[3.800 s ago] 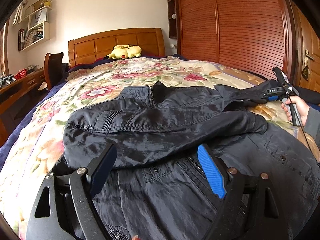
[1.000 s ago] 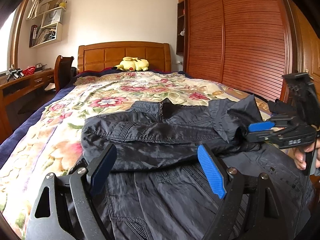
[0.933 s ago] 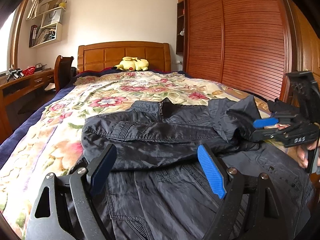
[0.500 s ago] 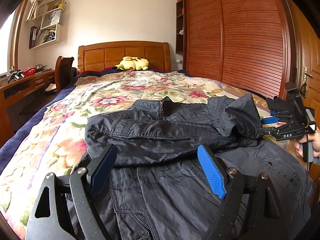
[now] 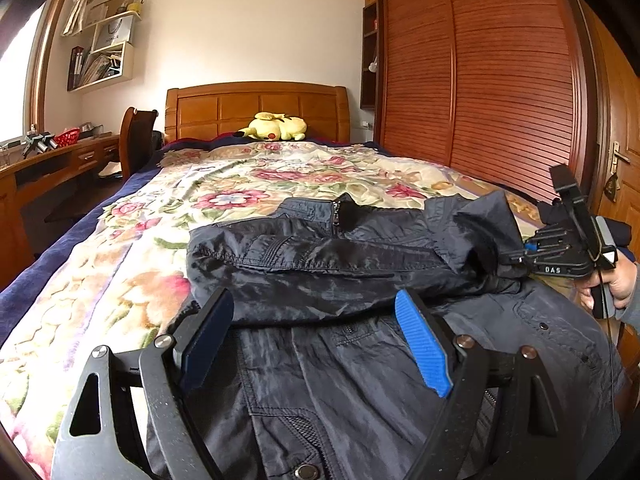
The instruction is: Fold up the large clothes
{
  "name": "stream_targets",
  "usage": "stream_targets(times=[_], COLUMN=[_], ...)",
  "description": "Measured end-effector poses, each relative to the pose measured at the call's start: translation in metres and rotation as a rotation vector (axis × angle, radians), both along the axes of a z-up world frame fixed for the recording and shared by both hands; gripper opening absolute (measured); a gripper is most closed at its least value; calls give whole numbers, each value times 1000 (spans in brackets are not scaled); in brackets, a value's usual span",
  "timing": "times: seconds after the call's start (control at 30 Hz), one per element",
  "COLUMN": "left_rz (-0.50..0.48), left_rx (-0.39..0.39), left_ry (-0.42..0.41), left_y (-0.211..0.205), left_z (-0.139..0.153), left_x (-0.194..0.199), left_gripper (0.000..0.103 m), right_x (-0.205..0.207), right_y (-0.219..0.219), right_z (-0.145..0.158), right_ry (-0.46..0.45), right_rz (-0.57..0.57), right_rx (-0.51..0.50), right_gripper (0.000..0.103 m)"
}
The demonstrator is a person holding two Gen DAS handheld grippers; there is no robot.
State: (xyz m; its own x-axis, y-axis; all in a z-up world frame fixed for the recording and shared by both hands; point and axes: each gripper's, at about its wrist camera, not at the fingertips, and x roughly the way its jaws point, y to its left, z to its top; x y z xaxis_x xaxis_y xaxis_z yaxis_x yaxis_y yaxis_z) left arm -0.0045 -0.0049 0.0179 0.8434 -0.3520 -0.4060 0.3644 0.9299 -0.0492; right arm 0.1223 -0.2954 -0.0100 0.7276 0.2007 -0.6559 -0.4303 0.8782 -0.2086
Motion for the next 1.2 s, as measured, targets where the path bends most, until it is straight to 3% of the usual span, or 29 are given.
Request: stream_targets(times=[0.33,0.53,0.7,0.9,1.07,1.13,1.2], left_rz=[41,71,97,109,109,107,106], left_rx=[-27,-44,-53,-57,-36,-29,-31], left_ry=[-12,-27,-38,-32,-44,-50,-52], left_y=[26,45,61,67,65,63,63], left_z=[5,9,11,9,10,9,9], left_x=[-5,-8,-8,-6,-8,-9,-10], left_gripper=[84,84,84,84,84,84,84], right_x=[-6,-7,0,21,34,34,30], right_y=[45,86,113,131,125,120,122], right_z=[59,80,86,75,61,61,66], right_ry=[-135,-179,-155,-25,58,64,60], right_rz=[75,150,209,219,191,185,191], right_rx=[55,61,69,91,83,69,72], right_gripper=[6,6,6,7,31,52,57])
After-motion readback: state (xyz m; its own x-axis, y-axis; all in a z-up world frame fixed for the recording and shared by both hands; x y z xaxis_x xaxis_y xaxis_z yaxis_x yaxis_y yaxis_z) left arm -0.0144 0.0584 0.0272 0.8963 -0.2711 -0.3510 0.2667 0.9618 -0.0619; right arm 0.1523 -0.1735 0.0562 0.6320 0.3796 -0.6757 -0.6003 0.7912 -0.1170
